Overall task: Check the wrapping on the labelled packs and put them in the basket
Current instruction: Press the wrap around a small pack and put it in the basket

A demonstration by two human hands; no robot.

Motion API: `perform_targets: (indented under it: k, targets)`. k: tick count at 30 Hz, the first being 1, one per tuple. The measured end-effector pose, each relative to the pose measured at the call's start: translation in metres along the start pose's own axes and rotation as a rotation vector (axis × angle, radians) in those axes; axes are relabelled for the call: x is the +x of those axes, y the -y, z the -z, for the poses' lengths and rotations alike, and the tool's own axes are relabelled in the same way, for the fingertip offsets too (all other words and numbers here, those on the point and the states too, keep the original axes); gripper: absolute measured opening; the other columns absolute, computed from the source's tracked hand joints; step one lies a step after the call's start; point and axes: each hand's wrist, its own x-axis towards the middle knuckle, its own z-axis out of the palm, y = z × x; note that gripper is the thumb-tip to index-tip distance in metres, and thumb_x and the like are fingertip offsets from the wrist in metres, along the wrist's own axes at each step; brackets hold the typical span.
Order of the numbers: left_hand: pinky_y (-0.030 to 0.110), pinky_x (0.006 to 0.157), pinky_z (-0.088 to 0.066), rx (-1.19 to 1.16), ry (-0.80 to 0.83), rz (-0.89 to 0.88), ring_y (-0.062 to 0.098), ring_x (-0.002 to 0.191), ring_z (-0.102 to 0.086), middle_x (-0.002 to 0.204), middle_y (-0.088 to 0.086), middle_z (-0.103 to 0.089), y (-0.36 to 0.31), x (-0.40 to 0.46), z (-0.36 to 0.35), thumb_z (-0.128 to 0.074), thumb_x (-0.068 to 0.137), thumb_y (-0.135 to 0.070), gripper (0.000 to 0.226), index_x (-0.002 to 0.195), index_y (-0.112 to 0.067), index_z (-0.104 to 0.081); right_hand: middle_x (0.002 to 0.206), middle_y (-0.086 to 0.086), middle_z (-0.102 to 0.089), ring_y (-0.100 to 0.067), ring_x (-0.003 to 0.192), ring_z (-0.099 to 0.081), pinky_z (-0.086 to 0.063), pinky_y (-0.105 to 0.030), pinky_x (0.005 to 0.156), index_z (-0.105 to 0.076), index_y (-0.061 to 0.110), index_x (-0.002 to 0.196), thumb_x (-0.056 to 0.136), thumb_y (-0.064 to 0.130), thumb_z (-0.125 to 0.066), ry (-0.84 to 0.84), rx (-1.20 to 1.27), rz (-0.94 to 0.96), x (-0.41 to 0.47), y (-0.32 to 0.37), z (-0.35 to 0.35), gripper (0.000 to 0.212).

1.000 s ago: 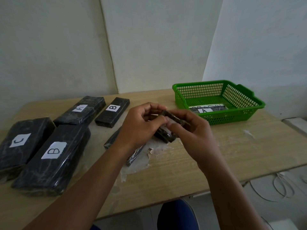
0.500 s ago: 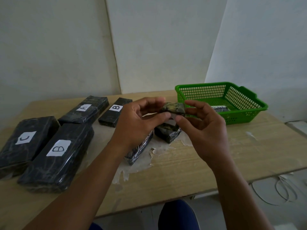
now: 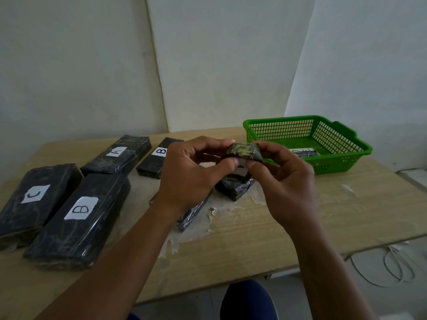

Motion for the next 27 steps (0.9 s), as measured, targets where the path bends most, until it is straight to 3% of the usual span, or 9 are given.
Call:
perform_targets:
  k: [4, 8, 13, 16, 21, 24, 27]
  targets:
    - [0.017, 0.076, -0.059, -0.081, 0.001, 0.072, 0.006, 0.085, -0.079, 0.088, -0.014, -0.082, 0.003, 0.001, -0.001, -0.083, 0.081, 0.005, 0.03, 0.097, -0.02, -0.081, 0.103, 0.001, -0.08, -0.013, 0.095, -0.078, -0.062, -0.023, 0.079, -0.074, 0.021, 0.108, 0.089, 0.003, -0.079, -0.031, -0.04, -0.015, 0.001, -0.003, 0.001, 0.027]
    - [0.019, 0.08, -0.059, -0.133, 0.018, 0.119, 0.009, 0.09, -0.078, 0.091, -0.007, -0.083, 0.005, 0.002, -0.002, -0.081, 0.082, 0.006, 0.028, 0.1, -0.017, -0.081, 0.102, 0.002, -0.079, -0.014, 0.092, -0.078, -0.064, -0.026, 0.077, -0.074, 0.023, 0.108, 0.089, 0.006, -0.08, -0.048, -0.081, -0.022, 0.001, -0.006, 0.001, 0.026]
    - [0.025, 0.083, -0.063, -0.211, 0.012, 0.287, 0.016, 0.102, -0.078, 0.101, -0.001, -0.083, 0.011, 0.005, -0.005, -0.074, 0.091, -0.008, 0.021, 0.11, -0.015, -0.081, 0.102, 0.0, -0.079, -0.02, 0.09, -0.078, -0.066, -0.032, 0.074, -0.075, 0.022, 0.109, 0.088, 0.033, -0.074, -0.036, -0.024, -0.054, 0.001, -0.004, 0.003, 0.024]
    - [0.024, 0.081, -0.062, -0.184, 0.067, 0.352, 0.019, 0.107, -0.076, 0.11, 0.001, -0.081, 0.015, 0.004, -0.009, -0.067, 0.099, -0.014, 0.023, 0.119, -0.014, -0.079, 0.098, -0.004, -0.078, -0.02, 0.089, -0.078, -0.065, -0.034, 0.075, -0.075, 0.02, 0.106, 0.088, 0.033, -0.071, -0.052, 0.027, -0.074, 0.001, -0.004, 0.002, 0.022]
    - [0.036, 0.095, -0.062, -0.216, 0.137, 0.262, 0.017, 0.118, -0.072, 0.125, 0.001, -0.075, 0.013, -0.001, -0.01, -0.064, 0.1, -0.021, 0.037, 0.135, -0.03, -0.069, 0.102, -0.009, -0.075, -0.032, 0.098, -0.076, -0.065, -0.051, 0.086, -0.074, 0.019, 0.108, 0.085, 0.032, -0.08, -0.064, 0.006, -0.061, 0.002, -0.008, 0.004, 0.027]
    - [0.031, 0.093, -0.061, -0.216, 0.212, 0.193, 0.014, 0.118, -0.072, 0.124, -0.003, -0.077, 0.007, -0.004, -0.008, -0.067, 0.091, -0.023, 0.042, 0.133, -0.032, -0.068, 0.112, -0.003, -0.077, -0.022, 0.106, -0.076, -0.065, -0.043, 0.088, -0.073, 0.02, 0.118, 0.078, 0.038, -0.081, -0.019, 0.028, -0.123, 0.003, -0.004, 0.007, 0.045]
    - [0.032, 0.098, -0.06, -0.189, 0.201, 0.133, 0.013, 0.119, -0.072, 0.122, -0.004, -0.078, 0.006, -0.003, -0.006, -0.07, 0.091, -0.02, 0.041, 0.13, -0.03, -0.07, 0.114, -0.005, -0.078, -0.021, 0.107, -0.077, -0.064, -0.035, 0.088, -0.072, 0.017, 0.121, 0.077, 0.032, -0.081, 0.055, 0.14, -0.179, 0.005, 0.0, 0.01, 0.047]
